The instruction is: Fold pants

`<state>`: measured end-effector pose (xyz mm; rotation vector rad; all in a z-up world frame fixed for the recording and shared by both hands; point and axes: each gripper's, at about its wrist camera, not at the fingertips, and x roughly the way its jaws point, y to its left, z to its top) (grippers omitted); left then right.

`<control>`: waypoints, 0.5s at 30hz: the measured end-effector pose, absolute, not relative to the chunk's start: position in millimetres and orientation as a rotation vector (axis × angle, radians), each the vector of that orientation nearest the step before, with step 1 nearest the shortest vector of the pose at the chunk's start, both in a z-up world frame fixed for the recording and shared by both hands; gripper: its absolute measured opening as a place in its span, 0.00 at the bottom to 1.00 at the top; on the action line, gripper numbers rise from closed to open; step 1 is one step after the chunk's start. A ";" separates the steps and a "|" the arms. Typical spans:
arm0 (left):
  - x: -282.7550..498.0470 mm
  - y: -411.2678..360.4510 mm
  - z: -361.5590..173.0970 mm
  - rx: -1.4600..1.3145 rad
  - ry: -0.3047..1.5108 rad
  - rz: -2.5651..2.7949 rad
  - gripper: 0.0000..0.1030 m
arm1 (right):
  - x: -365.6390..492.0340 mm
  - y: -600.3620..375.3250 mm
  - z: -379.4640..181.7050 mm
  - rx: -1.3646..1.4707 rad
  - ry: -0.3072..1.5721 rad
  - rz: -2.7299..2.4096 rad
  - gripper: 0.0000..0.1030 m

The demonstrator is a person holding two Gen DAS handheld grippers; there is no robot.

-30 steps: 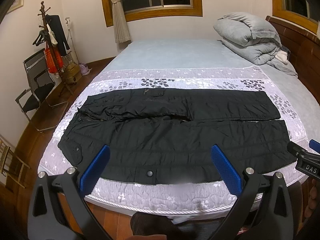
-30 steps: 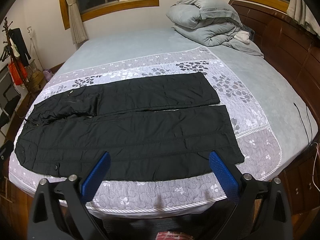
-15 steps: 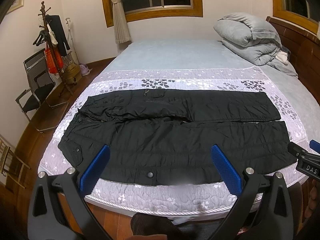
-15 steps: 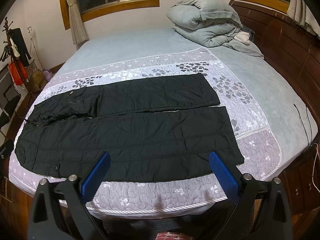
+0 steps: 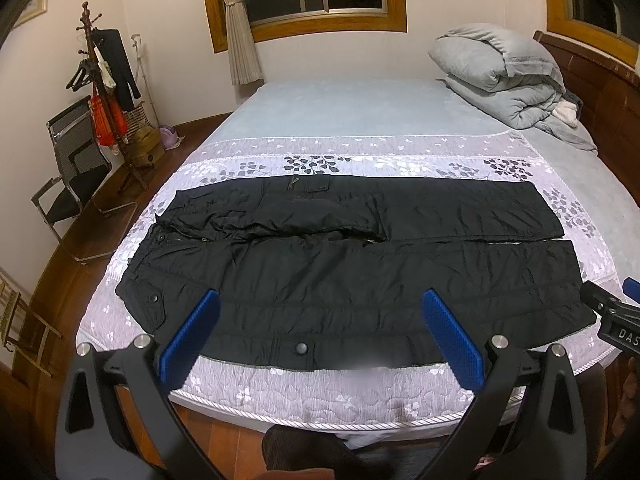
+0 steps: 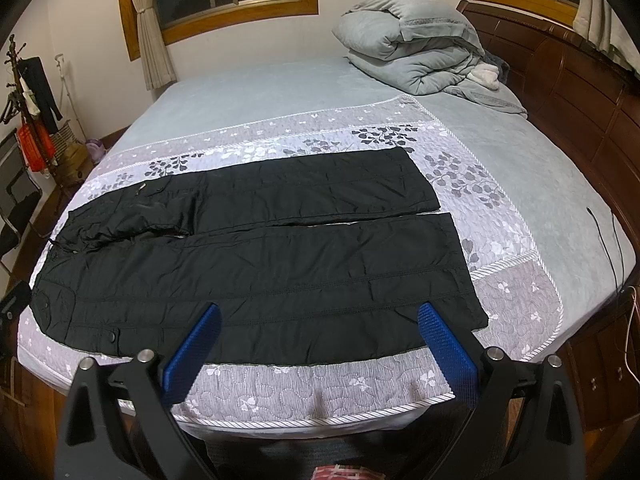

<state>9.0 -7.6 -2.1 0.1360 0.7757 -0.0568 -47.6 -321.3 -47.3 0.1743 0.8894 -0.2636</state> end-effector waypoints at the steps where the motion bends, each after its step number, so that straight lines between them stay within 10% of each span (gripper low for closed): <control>1: 9.3 -6.6 -2.8 0.137 0.776 -0.056 0.98 | -47.6 -321.3 -47.5 0.174 0.889 -0.264 0.97; 15: 8.8 -4.3 -5.7 0.138 0.778 -0.054 0.98 | -45.7 -321.5 -47.6 0.175 0.891 -0.263 0.97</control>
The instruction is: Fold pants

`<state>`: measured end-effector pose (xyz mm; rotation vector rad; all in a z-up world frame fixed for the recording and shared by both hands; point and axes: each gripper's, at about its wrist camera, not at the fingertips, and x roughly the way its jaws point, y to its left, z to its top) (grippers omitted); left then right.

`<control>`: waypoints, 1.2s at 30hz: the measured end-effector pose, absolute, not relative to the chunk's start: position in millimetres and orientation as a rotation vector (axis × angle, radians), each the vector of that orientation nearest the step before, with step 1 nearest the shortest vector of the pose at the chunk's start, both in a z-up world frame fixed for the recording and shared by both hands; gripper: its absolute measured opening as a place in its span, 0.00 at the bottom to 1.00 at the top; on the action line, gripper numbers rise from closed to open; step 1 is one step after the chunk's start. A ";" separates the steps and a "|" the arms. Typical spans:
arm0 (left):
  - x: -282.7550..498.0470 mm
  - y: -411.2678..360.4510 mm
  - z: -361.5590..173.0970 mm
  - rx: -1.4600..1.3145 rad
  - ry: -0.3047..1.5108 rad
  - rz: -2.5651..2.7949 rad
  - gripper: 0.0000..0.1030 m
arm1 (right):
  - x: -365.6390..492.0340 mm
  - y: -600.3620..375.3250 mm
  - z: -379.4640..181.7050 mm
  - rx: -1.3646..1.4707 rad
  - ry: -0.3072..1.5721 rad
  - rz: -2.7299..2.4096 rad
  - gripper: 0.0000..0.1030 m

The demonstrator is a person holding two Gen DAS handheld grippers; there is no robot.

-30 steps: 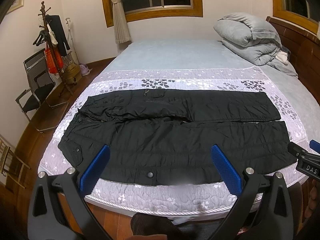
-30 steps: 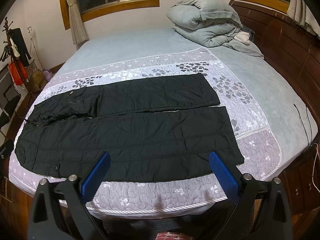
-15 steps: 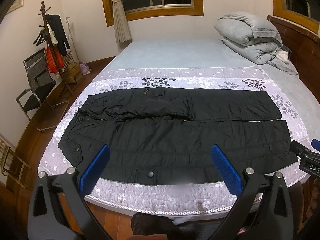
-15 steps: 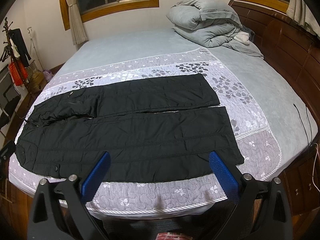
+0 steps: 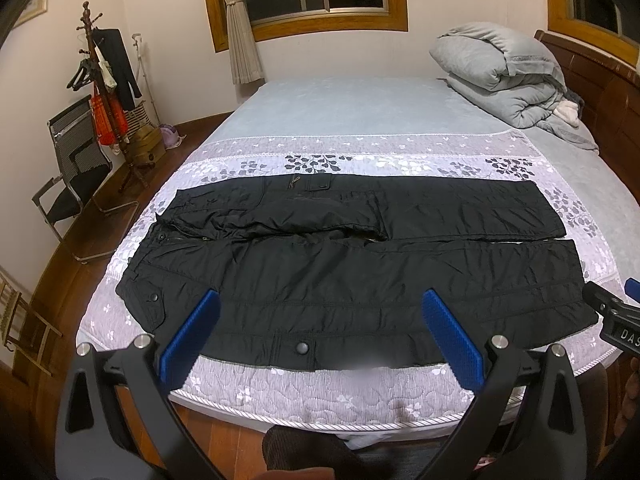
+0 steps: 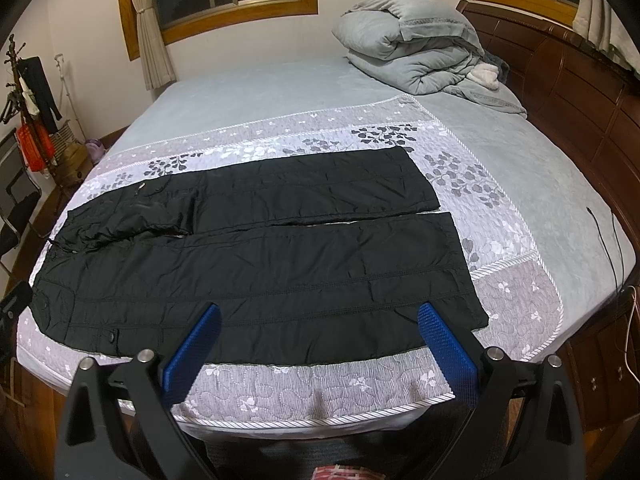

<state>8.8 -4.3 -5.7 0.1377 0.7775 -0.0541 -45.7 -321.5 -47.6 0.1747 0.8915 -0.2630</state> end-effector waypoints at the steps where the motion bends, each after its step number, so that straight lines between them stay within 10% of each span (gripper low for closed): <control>1: 9.0 -4.1 -5.8 0.139 0.778 -0.054 0.98 | -44.8 -321.7 -47.3 0.175 0.893 -0.263 0.97; 36: 75.9 -11.9 -27.6 0.122 0.883 -0.164 0.98 | 0.1 -384.1 -53.4 0.136 0.872 -0.240 0.97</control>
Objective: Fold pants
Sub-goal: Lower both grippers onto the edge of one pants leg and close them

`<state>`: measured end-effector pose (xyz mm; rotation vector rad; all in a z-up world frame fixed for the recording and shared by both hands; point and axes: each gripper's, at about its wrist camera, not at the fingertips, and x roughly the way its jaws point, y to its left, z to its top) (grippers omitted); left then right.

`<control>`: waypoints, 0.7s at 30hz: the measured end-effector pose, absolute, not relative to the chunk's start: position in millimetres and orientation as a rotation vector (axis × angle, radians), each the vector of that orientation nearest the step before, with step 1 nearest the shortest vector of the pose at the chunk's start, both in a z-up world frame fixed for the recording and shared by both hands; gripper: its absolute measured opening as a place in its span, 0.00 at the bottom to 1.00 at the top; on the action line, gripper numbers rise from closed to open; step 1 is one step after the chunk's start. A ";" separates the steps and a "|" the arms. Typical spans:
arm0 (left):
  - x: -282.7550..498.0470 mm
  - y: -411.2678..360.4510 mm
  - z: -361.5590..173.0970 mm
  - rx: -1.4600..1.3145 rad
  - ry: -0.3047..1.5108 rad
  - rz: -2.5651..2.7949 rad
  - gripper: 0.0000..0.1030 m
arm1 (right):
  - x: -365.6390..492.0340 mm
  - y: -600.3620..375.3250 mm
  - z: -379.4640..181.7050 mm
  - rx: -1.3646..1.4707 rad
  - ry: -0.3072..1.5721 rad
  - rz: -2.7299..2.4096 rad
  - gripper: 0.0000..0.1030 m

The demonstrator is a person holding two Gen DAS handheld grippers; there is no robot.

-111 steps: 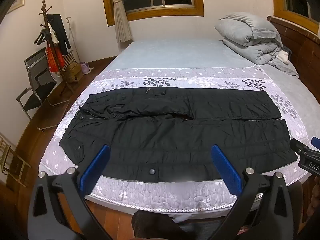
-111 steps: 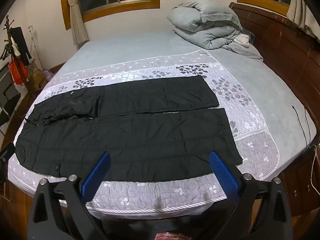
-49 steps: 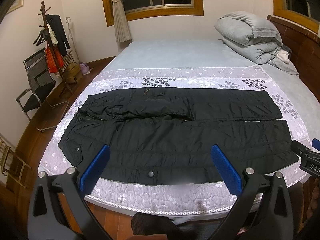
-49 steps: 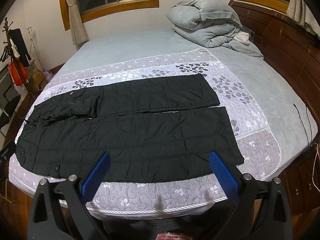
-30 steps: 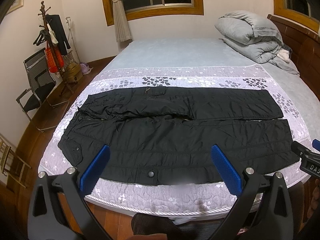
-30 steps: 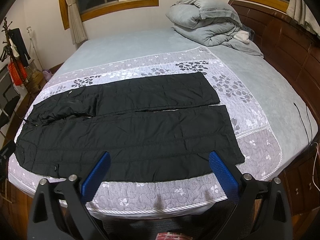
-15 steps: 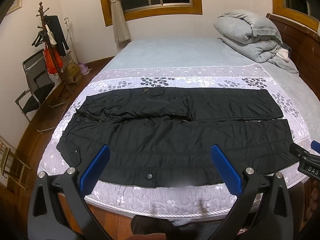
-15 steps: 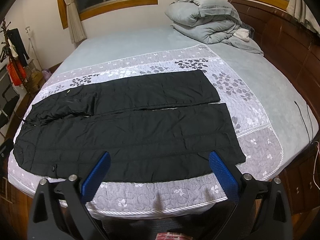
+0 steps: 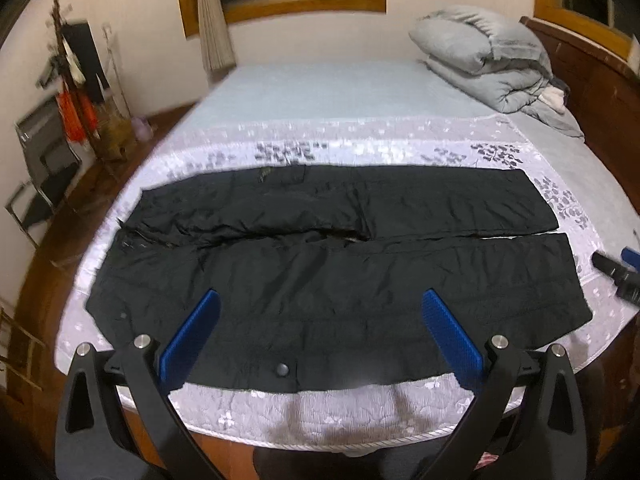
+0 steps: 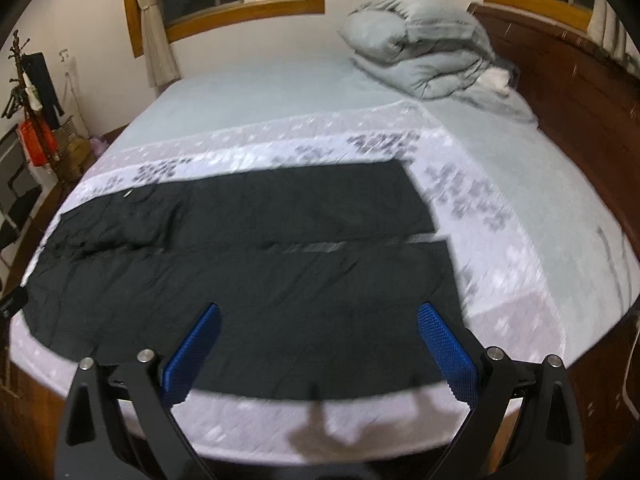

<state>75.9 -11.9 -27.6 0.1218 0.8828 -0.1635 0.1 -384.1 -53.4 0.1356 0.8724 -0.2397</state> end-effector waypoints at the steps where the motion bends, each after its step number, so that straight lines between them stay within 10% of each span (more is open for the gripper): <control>1: 86.1 -9.5 -29.8 0.115 0.902 -0.173 0.98 | 11.0 -398.6 -52.8 0.132 0.876 -0.227 0.97; 21: 444.4 -50.6 -144.7 0.496 1.150 -0.649 0.98 | 216.3 -588.2 -187.1 0.232 1.189 -0.056 0.97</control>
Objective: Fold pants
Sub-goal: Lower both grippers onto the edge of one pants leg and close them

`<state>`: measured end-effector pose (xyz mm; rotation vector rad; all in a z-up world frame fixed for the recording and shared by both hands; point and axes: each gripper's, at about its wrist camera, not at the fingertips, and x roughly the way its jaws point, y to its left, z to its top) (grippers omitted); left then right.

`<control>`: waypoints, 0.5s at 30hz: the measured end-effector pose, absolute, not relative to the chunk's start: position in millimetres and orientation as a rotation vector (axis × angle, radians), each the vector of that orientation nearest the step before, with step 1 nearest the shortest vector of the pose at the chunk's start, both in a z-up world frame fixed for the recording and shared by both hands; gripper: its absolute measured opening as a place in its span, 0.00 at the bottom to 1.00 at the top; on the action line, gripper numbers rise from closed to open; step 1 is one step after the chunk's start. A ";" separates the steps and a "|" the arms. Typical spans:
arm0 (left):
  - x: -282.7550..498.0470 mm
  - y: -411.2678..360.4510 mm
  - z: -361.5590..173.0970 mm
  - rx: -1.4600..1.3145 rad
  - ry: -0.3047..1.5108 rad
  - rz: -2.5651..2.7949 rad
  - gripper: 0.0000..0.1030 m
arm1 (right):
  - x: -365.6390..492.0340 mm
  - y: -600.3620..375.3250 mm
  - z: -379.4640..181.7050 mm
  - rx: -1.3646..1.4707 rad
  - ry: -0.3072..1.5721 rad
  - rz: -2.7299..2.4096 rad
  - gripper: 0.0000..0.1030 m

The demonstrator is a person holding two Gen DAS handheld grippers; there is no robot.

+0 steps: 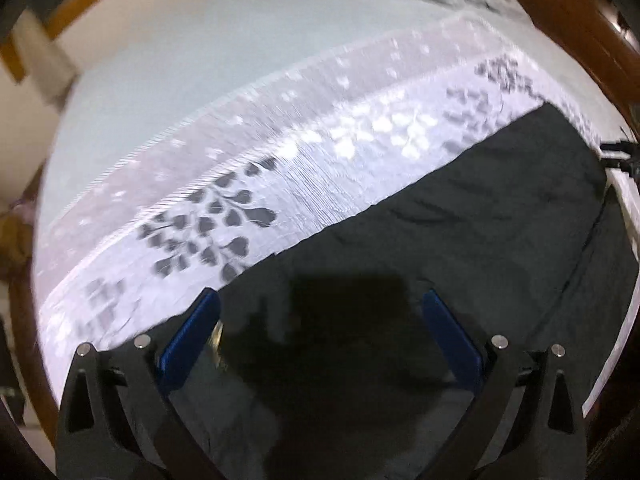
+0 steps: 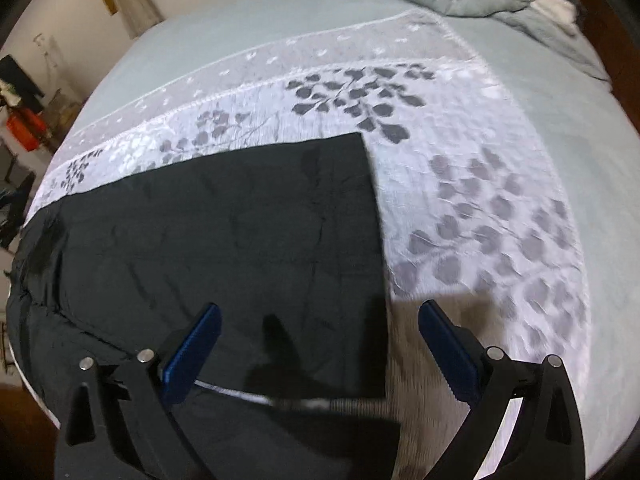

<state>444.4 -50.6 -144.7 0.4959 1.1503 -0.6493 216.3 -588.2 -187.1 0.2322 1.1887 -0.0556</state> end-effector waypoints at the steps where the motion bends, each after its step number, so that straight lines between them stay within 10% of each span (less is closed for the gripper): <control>1: 452.7 -51.3 -153.7 0.501 1.163 -0.665 0.97 | 219.6 -590.5 -192.7 0.227 1.193 -0.051 0.97; 15: 490.9 -69.4 -228.2 0.561 1.321 -0.853 0.96 | 243.4 -596.4 -221.4 0.225 1.213 0.019 0.97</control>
